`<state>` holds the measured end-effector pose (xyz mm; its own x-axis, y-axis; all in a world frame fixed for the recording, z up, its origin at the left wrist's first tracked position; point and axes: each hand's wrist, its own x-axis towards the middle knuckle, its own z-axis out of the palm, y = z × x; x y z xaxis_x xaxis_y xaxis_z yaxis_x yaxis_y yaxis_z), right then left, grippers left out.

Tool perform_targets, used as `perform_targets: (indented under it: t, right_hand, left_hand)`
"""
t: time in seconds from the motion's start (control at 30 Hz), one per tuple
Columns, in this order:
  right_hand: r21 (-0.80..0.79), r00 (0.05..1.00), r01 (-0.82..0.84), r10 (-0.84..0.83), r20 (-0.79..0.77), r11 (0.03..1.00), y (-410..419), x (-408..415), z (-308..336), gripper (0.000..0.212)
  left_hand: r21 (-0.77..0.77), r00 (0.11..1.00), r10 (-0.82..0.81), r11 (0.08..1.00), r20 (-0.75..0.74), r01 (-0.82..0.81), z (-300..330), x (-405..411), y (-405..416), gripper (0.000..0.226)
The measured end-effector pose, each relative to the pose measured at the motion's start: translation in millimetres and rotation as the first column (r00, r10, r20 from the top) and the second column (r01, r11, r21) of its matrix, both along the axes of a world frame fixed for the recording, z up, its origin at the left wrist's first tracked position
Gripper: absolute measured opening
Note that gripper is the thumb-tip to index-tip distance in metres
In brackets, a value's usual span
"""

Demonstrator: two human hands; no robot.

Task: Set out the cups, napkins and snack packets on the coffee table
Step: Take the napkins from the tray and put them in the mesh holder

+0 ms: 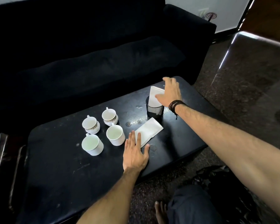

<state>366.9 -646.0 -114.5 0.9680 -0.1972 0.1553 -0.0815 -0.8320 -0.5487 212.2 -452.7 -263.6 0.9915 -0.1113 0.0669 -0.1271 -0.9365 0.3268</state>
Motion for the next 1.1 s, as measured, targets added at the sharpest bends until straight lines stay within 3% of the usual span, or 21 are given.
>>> perform_targets:
  t: [0.07,0.13,0.23,0.33,0.43,0.53,0.63,0.73,0.97,1.1]
  right_hand:
    - [0.061,0.966,0.067,-0.080,0.245,0.996,3,-20,-4,0.052]
    - [0.140,0.932,0.140,-0.178,0.317,0.980,8,-41,-16,0.032]
    - [0.214,0.967,0.236,-0.250,0.041,0.948,14,-70,-48,0.016]
    - [0.148,0.942,0.203,-0.151,-0.300,0.968,14,-81,-76,0.038]
    - [0.211,0.890,0.176,-0.063,-0.452,0.962,19,-78,-84,0.059]
    - [0.310,0.859,0.234,-0.046,-0.510,0.922,24,-70,-87,0.060]
    - [0.366,0.875,0.228,-0.025,-0.484,0.902,30,-66,-88,0.035]
    - [0.361,0.915,0.118,0.040,-0.401,0.925,28,-64,-86,0.020]
    - [0.406,0.857,0.033,0.183,-0.481,0.913,5,-59,-90,0.041]
    - [0.325,0.894,-0.085,0.216,-0.393,0.942,9,-63,-92,0.030]
  left_hand:
    - [0.002,1.000,0.002,1.000,-0.004,-0.002,0,1,0,0.079]
    - [-0.001,1.000,0.002,1.000,-0.009,-0.002,0,0,0,0.079]
    - [-0.011,1.000,0.003,1.000,-0.012,-0.004,0,1,0,0.076]
    - [-0.006,1.000,-0.001,1.000,-0.014,0.000,0,1,0,0.074]
    - [-0.002,1.000,-0.001,1.000,-0.017,0.001,0,1,1,0.074]
    - [0.006,1.000,-0.003,1.000,-0.019,0.003,1,0,0,0.074]
    - [0.010,1.000,-0.009,1.000,-0.018,0.009,3,0,0,0.073]
    - [-0.004,1.000,-0.008,1.000,-0.016,0.008,4,0,-1,0.073]
    - [0.040,0.999,-0.019,0.999,-0.026,0.020,3,0,0,0.070]
    - [0.040,1.000,-0.015,0.999,-0.024,0.016,2,0,0,0.072]
